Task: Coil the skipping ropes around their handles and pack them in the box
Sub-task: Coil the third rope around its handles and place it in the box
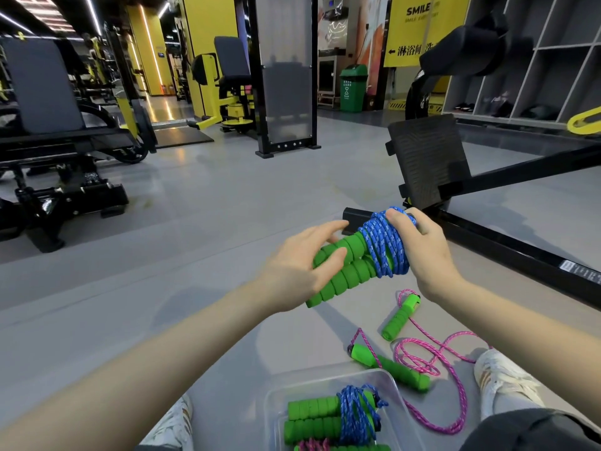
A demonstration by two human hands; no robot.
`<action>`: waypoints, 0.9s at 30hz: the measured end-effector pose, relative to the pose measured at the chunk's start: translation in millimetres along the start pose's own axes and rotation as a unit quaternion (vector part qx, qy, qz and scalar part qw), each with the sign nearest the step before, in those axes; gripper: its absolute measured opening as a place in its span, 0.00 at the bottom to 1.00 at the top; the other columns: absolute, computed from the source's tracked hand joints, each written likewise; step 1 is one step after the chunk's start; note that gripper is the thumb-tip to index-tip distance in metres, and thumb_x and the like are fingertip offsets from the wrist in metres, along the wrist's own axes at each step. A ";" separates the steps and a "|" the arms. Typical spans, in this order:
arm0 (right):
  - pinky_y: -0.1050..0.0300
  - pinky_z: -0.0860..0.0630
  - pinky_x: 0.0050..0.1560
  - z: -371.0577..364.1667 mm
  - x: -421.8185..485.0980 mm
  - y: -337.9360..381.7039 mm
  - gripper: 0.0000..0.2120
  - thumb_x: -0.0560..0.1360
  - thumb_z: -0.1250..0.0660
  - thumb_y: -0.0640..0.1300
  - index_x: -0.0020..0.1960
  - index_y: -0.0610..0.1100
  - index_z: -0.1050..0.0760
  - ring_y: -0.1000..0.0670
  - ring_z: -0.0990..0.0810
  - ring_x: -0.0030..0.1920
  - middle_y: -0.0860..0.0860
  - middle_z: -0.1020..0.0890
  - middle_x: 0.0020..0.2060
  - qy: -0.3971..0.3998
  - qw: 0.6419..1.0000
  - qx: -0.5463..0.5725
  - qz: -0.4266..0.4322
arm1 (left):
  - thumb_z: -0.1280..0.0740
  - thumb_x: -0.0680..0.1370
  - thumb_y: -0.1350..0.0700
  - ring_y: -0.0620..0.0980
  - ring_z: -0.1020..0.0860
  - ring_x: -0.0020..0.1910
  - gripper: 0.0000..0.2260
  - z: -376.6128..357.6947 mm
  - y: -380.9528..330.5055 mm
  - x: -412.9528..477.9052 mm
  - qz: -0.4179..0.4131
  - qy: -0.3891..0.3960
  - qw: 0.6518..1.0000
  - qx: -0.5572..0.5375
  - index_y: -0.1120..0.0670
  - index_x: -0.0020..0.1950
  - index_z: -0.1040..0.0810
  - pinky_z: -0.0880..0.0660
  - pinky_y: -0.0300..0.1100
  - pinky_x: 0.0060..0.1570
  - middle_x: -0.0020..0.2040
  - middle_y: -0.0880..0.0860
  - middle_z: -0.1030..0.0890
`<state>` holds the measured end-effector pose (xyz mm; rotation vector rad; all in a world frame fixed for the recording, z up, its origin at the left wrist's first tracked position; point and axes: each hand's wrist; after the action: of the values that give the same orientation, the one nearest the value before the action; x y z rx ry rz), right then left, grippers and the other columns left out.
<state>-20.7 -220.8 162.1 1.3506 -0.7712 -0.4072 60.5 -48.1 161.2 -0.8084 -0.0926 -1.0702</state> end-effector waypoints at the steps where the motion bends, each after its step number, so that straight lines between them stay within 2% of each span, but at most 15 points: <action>1: 0.55 0.30 0.39 0.3 -1.0 -2.9 0.19 0.75 0.36 0.50 0.47 0.31 0.31 0.48 0.26 0.39 0.43 0.26 0.38 -0.007 1.000 0.008 -0.021 | 0.42 0.75 0.40 0.49 0.22 0.50 0.25 -3.2 3.7 -2.2 -0.069 -0.041 0.989 0.123 0.47 0.69 0.30 0.24 0.44 0.48 0.57 0.46 0.23; 2: 0.55 0.30 0.39 0.6 -2.3 -6.5 0.20 0.75 0.35 0.50 0.48 0.31 0.30 0.48 0.26 0.39 0.43 0.26 0.39 -0.014 0.999 0.018 -0.044 | 0.41 0.72 0.38 0.52 0.21 0.50 0.29 -8.4 7.8 -4.9 -0.146 -0.070 0.963 0.216 0.49 0.70 0.30 0.23 0.45 0.45 0.59 0.50 0.23; 4: 0.56 0.28 0.39 1.4 -6.8 -15.4 0.20 0.74 0.35 0.52 0.48 0.33 0.29 0.48 0.25 0.39 0.43 0.25 0.40 -0.025 0.995 0.030 -0.093 | 0.34 0.69 0.36 0.57 0.22 0.52 0.35 -20.5 13.6 -12.1 -0.265 -0.064 0.904 0.330 0.53 0.71 0.32 0.23 0.49 0.49 0.61 0.57 0.23; 6: 0.59 0.25 0.34 1.4 -12.7 -21.4 0.17 0.74 0.35 0.52 0.48 0.36 0.26 0.48 0.21 0.38 0.44 0.21 0.41 -0.016 0.989 0.035 -0.141 | 0.26 0.66 0.41 0.58 0.23 0.51 0.37 -27.8 22.0 -15.9 -0.314 -0.057 0.860 0.398 0.54 0.70 0.33 0.24 0.50 0.50 0.61 0.60 0.23; 8: 0.60 0.24 0.28 1.6 -17.8 -24.9 0.13 0.75 0.36 0.54 0.48 0.44 0.24 0.49 0.19 0.37 0.47 0.18 0.42 0.011 0.983 0.037 -0.182 | 0.25 0.68 0.48 0.57 0.21 0.48 0.33 -28.6 29.5 -17.6 -0.324 -0.072 0.848 0.413 0.54 0.69 0.34 0.24 0.46 0.44 0.60 0.59 0.22; 11: 0.58 0.22 0.31 1.2 -22.2 -26.1 0.17 0.74 0.36 0.57 0.54 0.45 0.23 0.46 0.17 0.41 0.45 0.16 0.47 0.064 0.970 0.018 -0.233 | 0.38 0.75 0.50 0.57 0.21 0.45 0.21 -31.1 37.4 -24.6 -0.315 -0.058 0.848 0.422 0.51 0.68 0.33 0.25 0.43 0.37 0.60 0.59 0.21; 13: 0.55 0.21 0.37 1.7 -25.6 -28.0 0.19 0.74 0.36 0.58 0.54 0.44 0.23 0.44 0.18 0.43 0.42 0.17 0.49 0.095 0.955 0.018 -0.280 | 0.45 0.76 0.50 0.57 0.20 0.44 0.19 -33.7 42.0 -30.9 -0.297 -0.028 0.858 0.419 0.50 0.67 0.33 0.26 0.42 0.35 0.60 0.60 0.21; 16: 0.52 0.24 0.45 7.1 -35.5 -33.8 0.17 0.75 0.37 0.58 0.50 0.43 0.25 0.45 0.21 0.40 0.41 0.20 0.44 0.090 0.927 0.039 -0.361 | 0.47 0.77 0.49 0.58 0.21 0.42 0.19 -43.5 50.3 -44.4 -0.287 0.017 0.869 0.403 0.51 0.68 0.35 0.24 0.43 0.35 0.60 0.62 0.22; 19: 0.52 0.27 0.39 10.0 -49.5 -42.6 0.19 0.74 0.37 0.58 0.55 0.45 0.32 0.44 0.22 0.40 0.42 0.23 0.44 0.028 0.915 0.061 -0.397 | 0.46 0.77 0.48 0.59 0.21 0.42 0.20 -57.2 58.4 -62.1 -0.280 0.047 0.882 0.376 0.52 0.68 0.35 0.22 0.45 0.34 0.61 0.64 0.23; 21: 0.54 0.28 0.40 8.7 -63.1 -50.5 0.17 0.75 0.38 0.59 0.56 0.47 0.32 0.45 0.23 0.37 0.44 0.24 0.40 -0.024 0.915 0.076 -0.395 | 0.45 0.77 0.47 0.59 0.20 0.44 0.21 -66.4 63.5 -72.2 -0.280 0.054 0.891 0.352 0.52 0.68 0.35 0.21 0.45 0.36 0.61 0.64 0.23; 23: 0.57 0.27 0.36 4.6 -76.4 -63.4 0.22 0.74 0.39 0.60 0.62 0.48 0.33 0.46 0.22 0.37 0.46 0.24 0.41 -0.067 0.917 0.093 -0.382 | 0.44 0.76 0.47 0.60 0.19 0.45 0.22 -76.6 68.1 -81.3 -0.277 0.061 0.903 0.322 0.53 0.68 0.34 0.20 0.46 0.36 0.61 0.64 0.23; 25: 0.56 0.25 0.36 1.1 -90.1 -80.0 0.33 0.68 0.36 0.64 0.68 0.50 0.36 0.43 0.20 0.47 0.47 0.23 0.53 -0.126 0.917 0.097 -0.367 | 0.45 0.75 0.46 0.59 0.19 0.43 0.23 -90.3 72.8 -91.9 -0.260 0.069 0.913 0.305 0.53 0.67 0.34 0.20 0.46 0.33 0.59 0.63 0.22; 27: 0.50 0.22 0.46 -0.6 -107.1 -99.2 0.43 0.59 0.36 0.67 0.71 0.55 0.40 0.39 0.22 0.57 0.48 0.28 0.65 -0.202 0.905 0.102 -0.361 | 0.46 0.75 0.44 0.56 0.18 0.42 0.23 -105.9 77.7 -103.2 -0.245 0.084 0.916 0.307 0.51 0.67 0.34 0.20 0.45 0.31 0.58 0.60 0.21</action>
<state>-78.4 -168.5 38.5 1.7610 -0.6303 -1.2528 39.0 -20.2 -2.1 -0.1126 -0.4805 -1.4709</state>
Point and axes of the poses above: each hand's wrist, its own x-axis towards the middle knuckle, its own z-axis out of the back of the hand, y = z × x
